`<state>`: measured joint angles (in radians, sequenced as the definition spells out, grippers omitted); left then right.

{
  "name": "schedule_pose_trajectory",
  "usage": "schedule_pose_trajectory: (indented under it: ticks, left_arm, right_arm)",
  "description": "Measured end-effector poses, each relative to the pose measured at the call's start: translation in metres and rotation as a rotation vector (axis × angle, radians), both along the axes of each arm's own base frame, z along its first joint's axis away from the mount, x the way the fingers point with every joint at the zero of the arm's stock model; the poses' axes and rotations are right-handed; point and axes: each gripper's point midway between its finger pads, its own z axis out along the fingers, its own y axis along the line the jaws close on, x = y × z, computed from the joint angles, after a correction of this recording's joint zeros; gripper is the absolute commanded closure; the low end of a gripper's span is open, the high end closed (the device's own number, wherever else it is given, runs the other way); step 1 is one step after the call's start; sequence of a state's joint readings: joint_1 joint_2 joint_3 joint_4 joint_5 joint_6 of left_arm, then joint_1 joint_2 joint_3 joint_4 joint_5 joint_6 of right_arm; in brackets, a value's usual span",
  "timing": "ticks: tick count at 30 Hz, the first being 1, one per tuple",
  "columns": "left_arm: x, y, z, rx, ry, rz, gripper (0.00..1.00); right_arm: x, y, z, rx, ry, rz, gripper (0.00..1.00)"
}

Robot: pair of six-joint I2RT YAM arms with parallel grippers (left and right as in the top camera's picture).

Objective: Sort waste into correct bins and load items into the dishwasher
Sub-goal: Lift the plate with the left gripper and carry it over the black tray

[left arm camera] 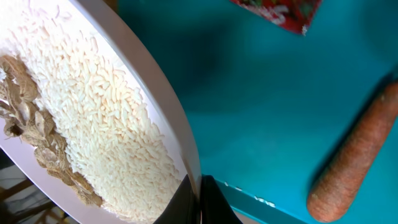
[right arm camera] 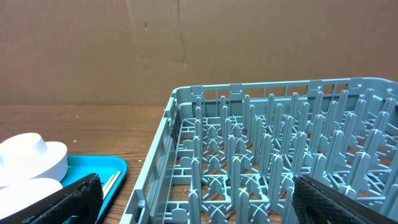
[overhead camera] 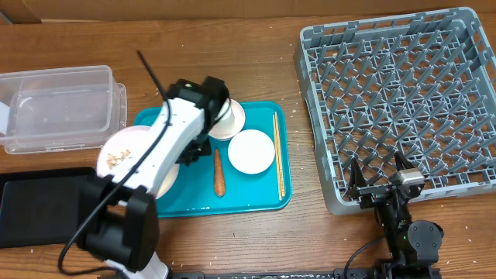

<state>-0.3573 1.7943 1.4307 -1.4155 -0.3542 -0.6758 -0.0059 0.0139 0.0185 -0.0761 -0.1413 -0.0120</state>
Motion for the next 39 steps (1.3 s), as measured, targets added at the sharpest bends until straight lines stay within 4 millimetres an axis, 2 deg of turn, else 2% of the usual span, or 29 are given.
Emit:
schedule_pose_trajectory:
  ticks: [5,8,14,23,39]
  left_arm:
    - [0.007,0.03,0.029,-0.014,-0.103,0.096,0.96]
    - [0.008,0.054,0.039,-0.018,-0.144,0.177,0.96]
    - [0.02,0.091,0.038,-0.047,-0.208,0.306,0.96]
    - [0.037,0.125,0.036,-0.112,-0.299,0.406,0.96]
    - [0.046,0.201,0.041,-0.126,-0.453,0.577,0.96]
  right_arm:
    - [0.0,0.0,0.0,0.001,0.0,0.0,0.0]
    - [0.0,0.0,0.0,0.0,0.0,0.0,0.0]
    - [0.0,0.0,0.0,0.0,0.0,0.0,0.0]
    - [0.0,0.0,0.0,0.0,0.0,0.0,0.0]
    - [0.0,0.0,0.0,0.0,0.0,0.0,0.0]
